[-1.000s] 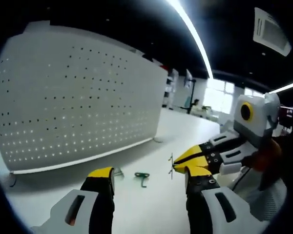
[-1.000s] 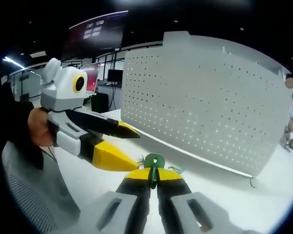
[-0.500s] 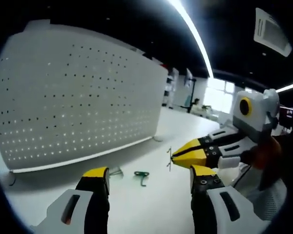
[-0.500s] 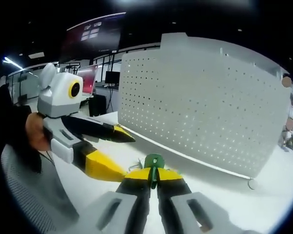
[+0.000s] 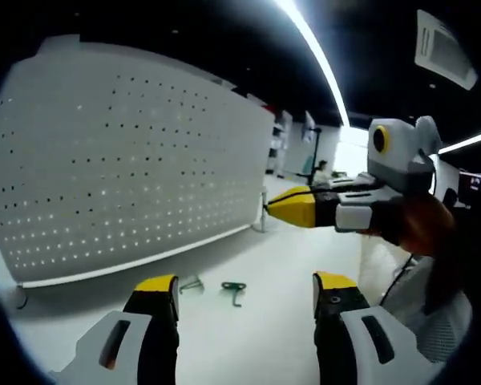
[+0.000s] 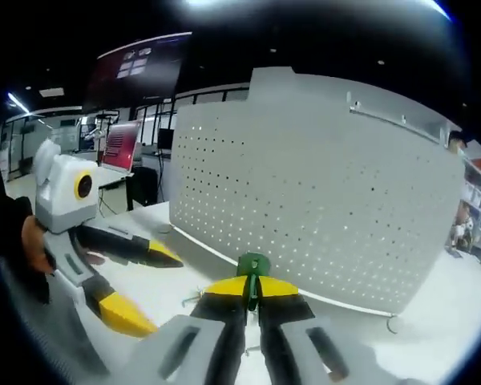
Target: Insert the hook assembly into the mounting plate slot until the hook locks in place.
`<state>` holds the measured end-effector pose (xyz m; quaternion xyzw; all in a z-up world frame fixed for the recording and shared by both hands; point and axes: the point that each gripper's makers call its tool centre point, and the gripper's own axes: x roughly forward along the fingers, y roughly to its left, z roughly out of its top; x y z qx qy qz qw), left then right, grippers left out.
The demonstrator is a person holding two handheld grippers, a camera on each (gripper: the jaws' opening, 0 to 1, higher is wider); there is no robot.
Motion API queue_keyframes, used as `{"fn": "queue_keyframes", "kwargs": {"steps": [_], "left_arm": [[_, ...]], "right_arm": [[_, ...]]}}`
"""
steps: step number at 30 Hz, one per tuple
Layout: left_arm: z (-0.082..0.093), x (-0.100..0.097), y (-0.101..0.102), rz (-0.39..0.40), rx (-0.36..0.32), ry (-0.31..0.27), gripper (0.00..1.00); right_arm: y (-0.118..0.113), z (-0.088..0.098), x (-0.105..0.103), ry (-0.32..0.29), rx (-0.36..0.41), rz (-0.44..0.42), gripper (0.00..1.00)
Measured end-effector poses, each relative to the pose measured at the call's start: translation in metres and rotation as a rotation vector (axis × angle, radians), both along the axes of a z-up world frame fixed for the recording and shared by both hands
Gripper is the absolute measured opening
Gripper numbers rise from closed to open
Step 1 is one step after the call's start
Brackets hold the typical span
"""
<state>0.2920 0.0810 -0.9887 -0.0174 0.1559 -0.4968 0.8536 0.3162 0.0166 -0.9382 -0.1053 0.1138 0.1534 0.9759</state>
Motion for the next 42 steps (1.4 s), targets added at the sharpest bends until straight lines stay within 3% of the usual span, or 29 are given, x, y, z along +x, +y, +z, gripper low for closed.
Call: {"fn": "queue_keyframes", "kwargs": {"steps": [17, 27, 42], "left_arm": [[-0.003, 0.0, 0.0, -0.01, 0.004, 0.01, 0.67], [-0.005, 0.001, 0.0, -0.009, 0.008, 0.021, 0.67], [-0.012, 0.003, 0.002, -0.007, 0.018, 0.042, 0.66]], "right_arm": [[-0.017, 0.037, 0.047, -0.092, -0.001, -0.057, 0.01], [-0.042, 0.075, 0.081, -0.185, 0.016, -0.133, 0.01], [-0.056, 0.116, 0.125, -0.293, 0.021, -0.188, 0.01]]}}
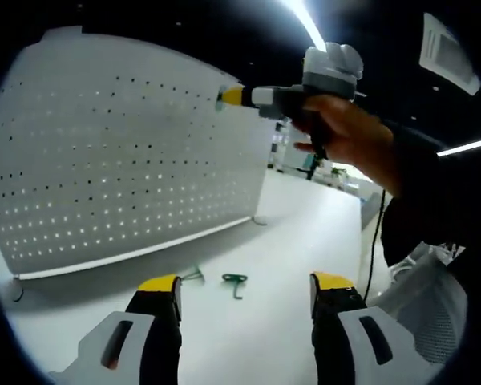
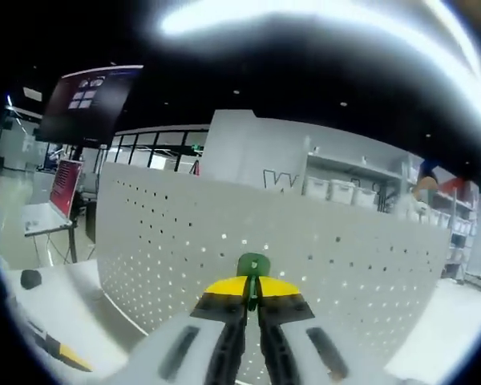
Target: Insert the hook assembly into the mounting plate slot until the hook locks in place.
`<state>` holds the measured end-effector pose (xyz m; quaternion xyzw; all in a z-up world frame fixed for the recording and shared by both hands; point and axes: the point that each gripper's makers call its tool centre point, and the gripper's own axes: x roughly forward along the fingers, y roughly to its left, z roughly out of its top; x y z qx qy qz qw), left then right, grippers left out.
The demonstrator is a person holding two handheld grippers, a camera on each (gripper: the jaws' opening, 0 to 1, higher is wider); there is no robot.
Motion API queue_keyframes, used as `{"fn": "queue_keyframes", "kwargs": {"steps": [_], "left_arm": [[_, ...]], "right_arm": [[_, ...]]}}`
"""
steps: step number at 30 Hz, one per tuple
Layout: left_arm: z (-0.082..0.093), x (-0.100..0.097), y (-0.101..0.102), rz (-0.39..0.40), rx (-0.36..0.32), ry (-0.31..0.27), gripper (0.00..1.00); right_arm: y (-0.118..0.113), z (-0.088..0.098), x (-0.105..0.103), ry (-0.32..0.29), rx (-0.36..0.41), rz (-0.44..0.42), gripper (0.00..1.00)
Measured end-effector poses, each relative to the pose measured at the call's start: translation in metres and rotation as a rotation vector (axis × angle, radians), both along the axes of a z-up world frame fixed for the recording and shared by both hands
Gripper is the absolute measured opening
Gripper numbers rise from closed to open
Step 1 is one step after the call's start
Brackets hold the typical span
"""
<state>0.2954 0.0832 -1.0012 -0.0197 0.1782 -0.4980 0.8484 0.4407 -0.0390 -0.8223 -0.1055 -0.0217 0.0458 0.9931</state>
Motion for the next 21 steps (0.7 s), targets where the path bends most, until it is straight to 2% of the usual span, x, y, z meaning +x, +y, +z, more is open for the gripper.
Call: {"fn": "queue_keyframes", "kwargs": {"steps": [7, 15, 21], "left_arm": [[-0.003, 0.002, 0.002, 0.008, 0.0, 0.011, 0.66], [-0.007, 0.003, 0.003, 0.009, 0.007, 0.023, 0.66], [-0.01, 0.003, 0.003, 0.009, 0.013, 0.029, 0.65]], "right_arm": [[-0.012, 0.01, 0.016, -0.028, 0.005, -0.031, 0.01], [-0.019, 0.014, 0.029, -0.04, -0.029, -0.062, 0.01], [-0.022, 0.016, 0.036, -0.047, -0.017, -0.079, 0.01]]}}
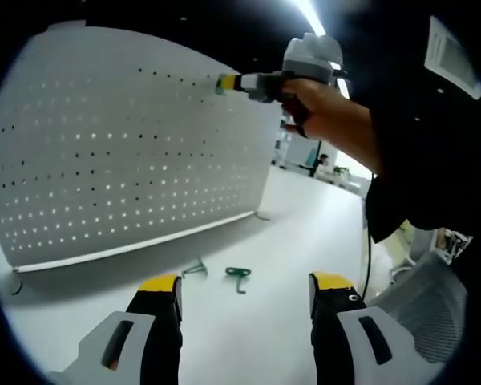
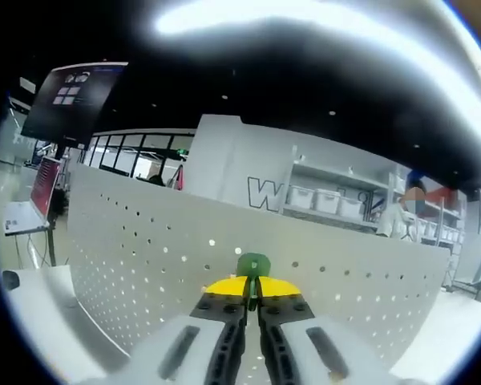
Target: Insert the hook assembly into the mounting plate slot until the hook locks in place.
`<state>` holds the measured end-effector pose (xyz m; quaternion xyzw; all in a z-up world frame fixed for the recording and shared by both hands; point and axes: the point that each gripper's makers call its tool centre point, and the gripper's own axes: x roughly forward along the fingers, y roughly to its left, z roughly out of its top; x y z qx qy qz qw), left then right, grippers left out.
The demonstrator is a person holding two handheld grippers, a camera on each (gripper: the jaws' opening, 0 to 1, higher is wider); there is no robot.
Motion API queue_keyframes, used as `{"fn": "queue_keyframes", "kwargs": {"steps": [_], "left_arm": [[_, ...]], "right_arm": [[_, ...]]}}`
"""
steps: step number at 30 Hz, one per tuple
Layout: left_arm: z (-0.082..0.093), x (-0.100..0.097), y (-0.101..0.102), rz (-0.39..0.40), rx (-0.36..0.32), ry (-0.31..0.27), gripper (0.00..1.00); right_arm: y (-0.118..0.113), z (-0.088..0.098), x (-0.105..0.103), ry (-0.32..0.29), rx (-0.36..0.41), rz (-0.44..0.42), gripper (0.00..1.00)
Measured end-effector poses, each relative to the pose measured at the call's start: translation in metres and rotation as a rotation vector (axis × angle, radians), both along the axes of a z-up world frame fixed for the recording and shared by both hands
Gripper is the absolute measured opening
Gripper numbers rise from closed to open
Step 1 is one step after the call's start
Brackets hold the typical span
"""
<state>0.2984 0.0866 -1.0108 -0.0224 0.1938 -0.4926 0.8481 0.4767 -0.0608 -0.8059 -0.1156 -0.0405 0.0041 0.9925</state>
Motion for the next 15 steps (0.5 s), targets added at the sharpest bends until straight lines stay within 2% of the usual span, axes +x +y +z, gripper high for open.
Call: {"fn": "queue_keyframes", "kwargs": {"steps": [15], "left_arm": [[-0.003, 0.0013, 0.0008, 0.003, 0.002, 0.012, 0.64]], "right_arm": [[-0.0054, 0.0, 0.0075, 0.004, 0.016, -0.019, 0.01]]}}
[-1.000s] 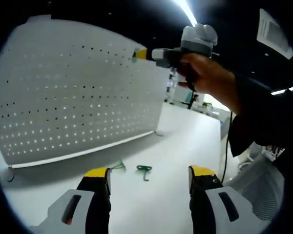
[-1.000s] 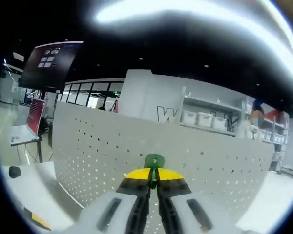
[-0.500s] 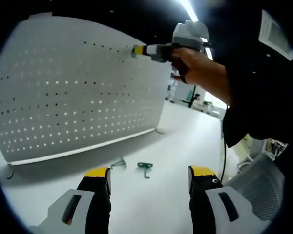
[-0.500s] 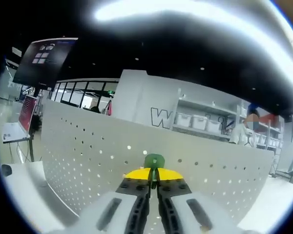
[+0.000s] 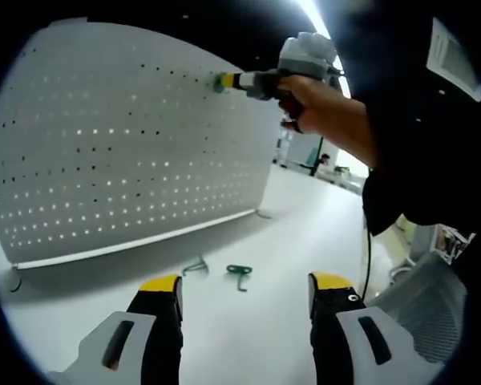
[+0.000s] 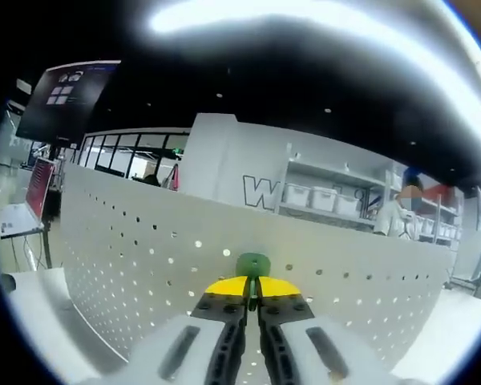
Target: Insert the hook assembly into the mounting plate slot until the hook locks in place.
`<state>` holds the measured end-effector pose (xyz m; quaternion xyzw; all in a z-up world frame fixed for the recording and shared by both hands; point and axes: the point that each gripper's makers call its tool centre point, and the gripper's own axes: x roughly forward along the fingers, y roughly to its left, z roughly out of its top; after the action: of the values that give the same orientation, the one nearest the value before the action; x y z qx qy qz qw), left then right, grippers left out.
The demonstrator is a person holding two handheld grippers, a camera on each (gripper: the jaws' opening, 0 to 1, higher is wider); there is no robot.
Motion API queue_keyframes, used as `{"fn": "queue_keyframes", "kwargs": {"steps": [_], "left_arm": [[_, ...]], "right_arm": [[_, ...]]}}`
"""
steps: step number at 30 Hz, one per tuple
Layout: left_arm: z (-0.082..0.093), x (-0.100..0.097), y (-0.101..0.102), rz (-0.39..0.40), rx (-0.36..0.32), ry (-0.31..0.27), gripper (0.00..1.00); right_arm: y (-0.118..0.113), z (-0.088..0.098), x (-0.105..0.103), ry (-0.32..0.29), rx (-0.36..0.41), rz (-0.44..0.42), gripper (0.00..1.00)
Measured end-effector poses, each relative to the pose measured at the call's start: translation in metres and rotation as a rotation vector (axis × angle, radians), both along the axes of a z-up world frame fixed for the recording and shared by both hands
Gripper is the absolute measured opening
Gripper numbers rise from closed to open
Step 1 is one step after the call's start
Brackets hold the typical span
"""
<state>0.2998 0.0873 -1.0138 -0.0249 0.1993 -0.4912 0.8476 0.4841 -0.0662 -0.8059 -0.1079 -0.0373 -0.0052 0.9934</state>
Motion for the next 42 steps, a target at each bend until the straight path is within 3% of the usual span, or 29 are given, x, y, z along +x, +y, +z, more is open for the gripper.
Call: {"fn": "queue_keyframes", "kwargs": {"steps": [14, 17, 29, 38, 42], "left_arm": [[0.0, 0.001, 0.001, 0.003, -0.003, 0.005, 0.63], [0.0, 0.001, 0.001, 0.003, -0.003, 0.005, 0.63], [0.0, 0.001, 0.001, 0.004, -0.007, 0.006, 0.63], [0.0, 0.001, 0.0, 0.002, -0.005, 0.003, 0.63], [0.001, 0.002, 0.0, 0.004, -0.005, 0.002, 0.63]], "right_arm": [[-0.001, 0.0, 0.004, 0.011, 0.002, -0.011, 0.01], [0.0, 0.0, 0.005, 0.031, -0.052, -0.028, 0.01], [-0.002, 0.001, 0.012, 0.098, -0.124, -0.053, 0.02], [-0.005, -0.001, 0.009, 0.1, -0.126, -0.038, 0.03], [-0.009, -0.007, 0.007, 0.117, -0.107, -0.048, 0.09]]}}
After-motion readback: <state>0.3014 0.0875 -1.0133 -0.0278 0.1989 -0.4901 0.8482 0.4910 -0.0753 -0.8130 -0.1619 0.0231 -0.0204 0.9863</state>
